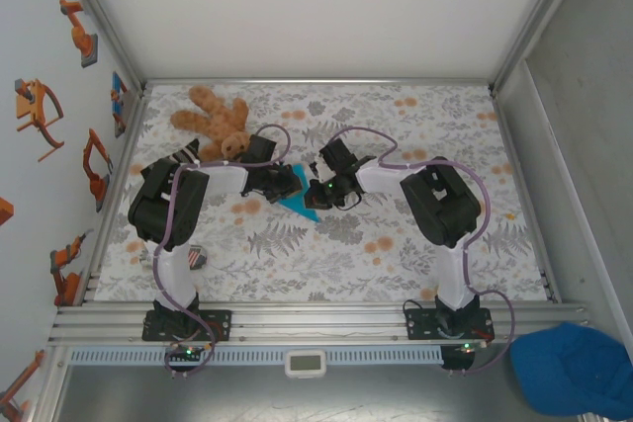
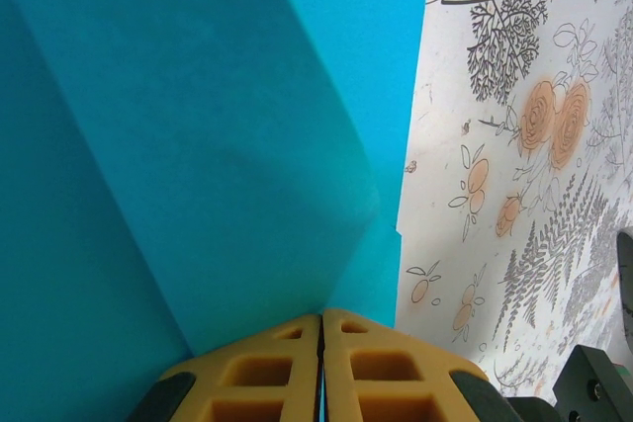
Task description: Fold a paper plane with a square sheet of paper (pick it up from the middle)
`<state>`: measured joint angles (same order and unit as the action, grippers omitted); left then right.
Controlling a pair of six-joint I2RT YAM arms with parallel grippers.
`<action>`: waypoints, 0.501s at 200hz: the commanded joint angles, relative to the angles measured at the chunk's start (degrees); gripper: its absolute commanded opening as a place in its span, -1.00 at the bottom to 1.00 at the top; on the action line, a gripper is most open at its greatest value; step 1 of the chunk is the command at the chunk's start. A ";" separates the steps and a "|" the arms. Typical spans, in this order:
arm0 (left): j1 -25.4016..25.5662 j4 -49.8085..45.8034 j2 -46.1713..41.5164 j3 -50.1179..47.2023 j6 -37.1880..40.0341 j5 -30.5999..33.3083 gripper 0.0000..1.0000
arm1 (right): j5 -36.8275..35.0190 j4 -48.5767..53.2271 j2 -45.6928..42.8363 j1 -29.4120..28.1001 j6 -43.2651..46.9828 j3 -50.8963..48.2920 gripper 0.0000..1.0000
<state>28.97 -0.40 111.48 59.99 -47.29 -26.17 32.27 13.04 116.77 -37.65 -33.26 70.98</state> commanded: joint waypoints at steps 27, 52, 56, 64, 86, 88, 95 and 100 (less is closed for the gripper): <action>-0.15 -8.65 4.78 -1.99 1.93 4.69 -0.84 | -0.09 7.83 -3.41 -0.32 2.67 -5.46 -0.94; -0.23 -8.47 4.80 -2.16 1.94 4.55 -0.84 | 0.19 9.93 -5.11 -0.32 4.30 -5.59 -0.94; -0.25 -8.44 4.80 -2.17 1.99 4.55 -0.85 | 0.51 10.48 -5.35 -0.32 4.74 -5.52 -0.94; -0.25 -8.46 4.73 -2.15 1.94 4.55 -0.84 | 0.71 11.59 -5.58 -0.37 5.54 -5.34 -0.93; -0.24 -8.61 4.71 -2.01 2.02 4.55 -0.85 | 0.52 14.06 -5.51 -0.32 7.42 -5.52 -0.94; -0.28 -8.64 4.75 -2.05 2.02 4.55 -0.85 | 0.51 14.11 -5.53 -0.34 7.46 -5.62 -0.93; -0.36 -8.57 4.71 -2.02 2.07 4.46 -0.84 | 0.64 14.29 -5.44 -0.41 7.78 -5.97 -0.93; -0.30 -8.56 4.71 -2.05 2.03 4.44 -0.85 | 0.69 14.32 -5.41 -0.39 7.91 -6.24 -0.94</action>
<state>28.77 -0.51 111.63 60.03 -46.85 -26.63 32.27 19.25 112.57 -37.65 -28.32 66.89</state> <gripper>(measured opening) 0.079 0.049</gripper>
